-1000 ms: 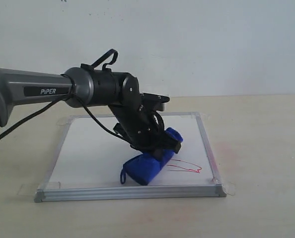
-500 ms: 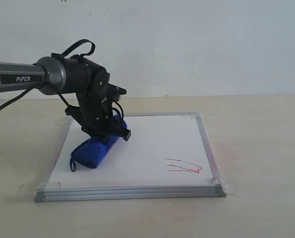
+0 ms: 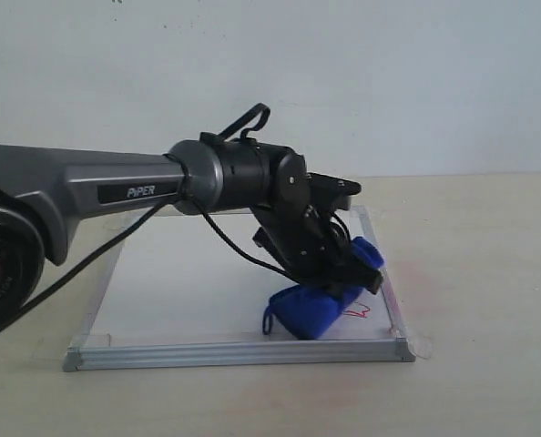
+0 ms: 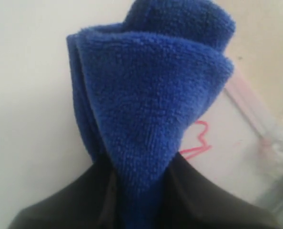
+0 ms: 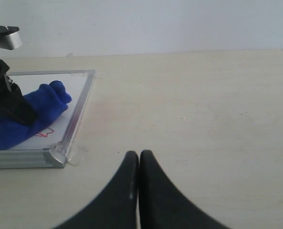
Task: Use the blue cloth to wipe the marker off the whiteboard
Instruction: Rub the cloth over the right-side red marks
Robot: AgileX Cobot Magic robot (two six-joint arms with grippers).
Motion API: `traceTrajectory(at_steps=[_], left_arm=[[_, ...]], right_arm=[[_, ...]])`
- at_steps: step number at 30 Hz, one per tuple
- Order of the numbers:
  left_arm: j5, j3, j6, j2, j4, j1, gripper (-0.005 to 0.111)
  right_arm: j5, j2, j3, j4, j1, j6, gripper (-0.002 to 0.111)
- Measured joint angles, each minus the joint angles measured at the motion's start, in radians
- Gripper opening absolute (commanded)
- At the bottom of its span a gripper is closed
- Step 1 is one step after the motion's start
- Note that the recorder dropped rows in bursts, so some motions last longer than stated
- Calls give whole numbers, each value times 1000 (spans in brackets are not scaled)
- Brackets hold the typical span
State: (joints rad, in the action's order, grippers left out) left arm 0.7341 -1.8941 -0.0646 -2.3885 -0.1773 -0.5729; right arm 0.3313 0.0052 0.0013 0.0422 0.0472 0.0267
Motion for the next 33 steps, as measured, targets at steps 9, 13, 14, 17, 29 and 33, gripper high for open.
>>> traceTrajectory(at_steps=[9, 13, 14, 17, 29, 33], left_arm=[[-36, -12, -22, -12, -35, -104, 4], [-38, -17, -27, -12, 12, -107, 4], [-36, -17, -23, -12, 30, -107, 4], [12, -21, 74, -12, 189, -72, 4], [115, -19, 114, 11, 226, 112, 4], [27, -19, 27, -11, 68, 57, 4]], right_arm=[[0, 0, 0, 0, 0, 0, 0], [0, 0, 0, 0, 0, 0, 0], [0, 0, 0, 0, 0, 0, 0], [0, 0, 0, 0, 0, 0, 0], [0, 0, 0, 0, 0, 0, 0], [0, 0, 0, 0, 0, 0, 0]])
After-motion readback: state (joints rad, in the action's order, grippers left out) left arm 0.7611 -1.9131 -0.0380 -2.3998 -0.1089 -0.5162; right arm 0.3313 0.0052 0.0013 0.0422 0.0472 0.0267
